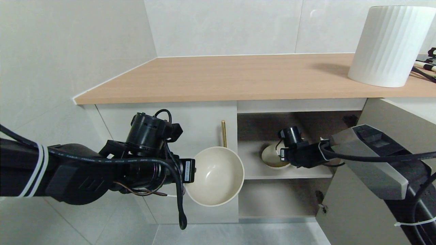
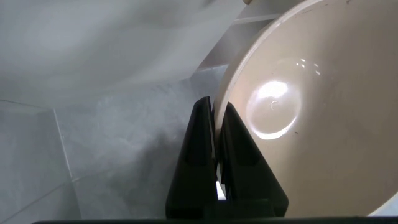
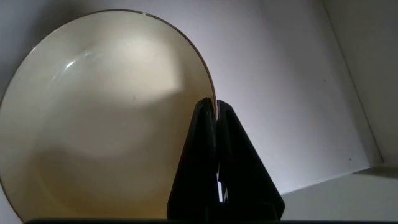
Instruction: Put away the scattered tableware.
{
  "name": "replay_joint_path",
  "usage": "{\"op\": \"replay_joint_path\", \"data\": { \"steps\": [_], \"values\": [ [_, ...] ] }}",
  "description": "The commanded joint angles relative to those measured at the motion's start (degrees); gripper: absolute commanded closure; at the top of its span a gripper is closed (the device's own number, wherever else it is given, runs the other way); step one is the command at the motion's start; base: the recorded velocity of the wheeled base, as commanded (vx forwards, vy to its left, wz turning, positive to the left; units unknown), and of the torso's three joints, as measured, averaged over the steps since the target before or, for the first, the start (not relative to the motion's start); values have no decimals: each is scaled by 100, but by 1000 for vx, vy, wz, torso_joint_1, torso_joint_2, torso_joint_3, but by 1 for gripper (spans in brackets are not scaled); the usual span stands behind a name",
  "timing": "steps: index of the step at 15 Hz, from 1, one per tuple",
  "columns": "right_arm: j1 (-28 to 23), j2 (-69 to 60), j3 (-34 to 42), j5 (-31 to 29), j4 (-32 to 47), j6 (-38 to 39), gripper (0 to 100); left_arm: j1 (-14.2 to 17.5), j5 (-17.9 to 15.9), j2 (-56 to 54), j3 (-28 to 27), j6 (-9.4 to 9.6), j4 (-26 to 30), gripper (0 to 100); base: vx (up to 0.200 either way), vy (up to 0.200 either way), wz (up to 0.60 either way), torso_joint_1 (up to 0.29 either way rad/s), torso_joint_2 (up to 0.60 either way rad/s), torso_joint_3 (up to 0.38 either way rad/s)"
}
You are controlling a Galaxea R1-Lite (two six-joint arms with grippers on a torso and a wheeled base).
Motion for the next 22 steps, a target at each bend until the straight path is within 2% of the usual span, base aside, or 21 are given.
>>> {"op": "replay_joint_path", "data": {
  "steps": [1, 6, 7, 9, 13, 14, 15, 16, 18, 20, 21, 22],
  "values": [
    [-14, 106, -95, -7, -6, 8, 100, 1, 7, 8, 0, -12, -1, 100, 0, 0, 0, 0, 0, 0],
    [-14, 89, -112, -16, -15, 25, 100, 1, 7, 34, -8, -21, -10, 100, 0, 0, 0, 0, 0, 0],
    [-14, 80, -95, -16, -15, 52, 0, 1, 7, 34, -8, -21, -10, 100, 0, 0, 0, 0, 0, 0],
    [3, 1, -42, -7, 12, 175, 0, 1, 7, 34, -8, -21, -10, 100, 0, 0, 0, 0, 0, 0],
    [56, -614, 609, 187, 12, 456, 0, 1, 7, 34, -8, -21, -10, 100, 0, 0, 0, 0, 0, 0],
    [135, -1001, 960, 459, 12, 570, 0, -7, 7, 43, -8, -12, -1, 100, 0, 0, 0, 0, 0, 0],
    [258, -1625, 1514, 1013, 21, 641, 0, -60, 42, 201, -8, 32, -10, 100, 0, 0, 0, 0, 0, 0],
    [328, -1880, 1760, 1197, 29, 641, 0, -113, 112, 263, -17, 40, -10, 100, 0, 0, 0, 0, 0, 0],
    [689, -2829, 2744, 1637, 144, 544, 0, -412, 631, 588, -114, 49, -10, 100, 0, 0, 0, 0, 0, 0],
    [891, -3321, 3228, 1874, 144, 359, 0, -728, 956, 948, -448, 40, -1, 100, 0, 0, 0, 0, 0, 0],
    [1040, -3761, 3491, 2032, 144, 236, 0, -930, 1395, 1212, -641, 40, -1, 100, 0, 0, 0, 0, 0, 0],
    [1154, -4042, 3614, 2155, 152, 219, 0, -974, 1624, 1326, -650, 32, -10, 100, 0, 0, 0, 0, 0, 0]
  ]
}}
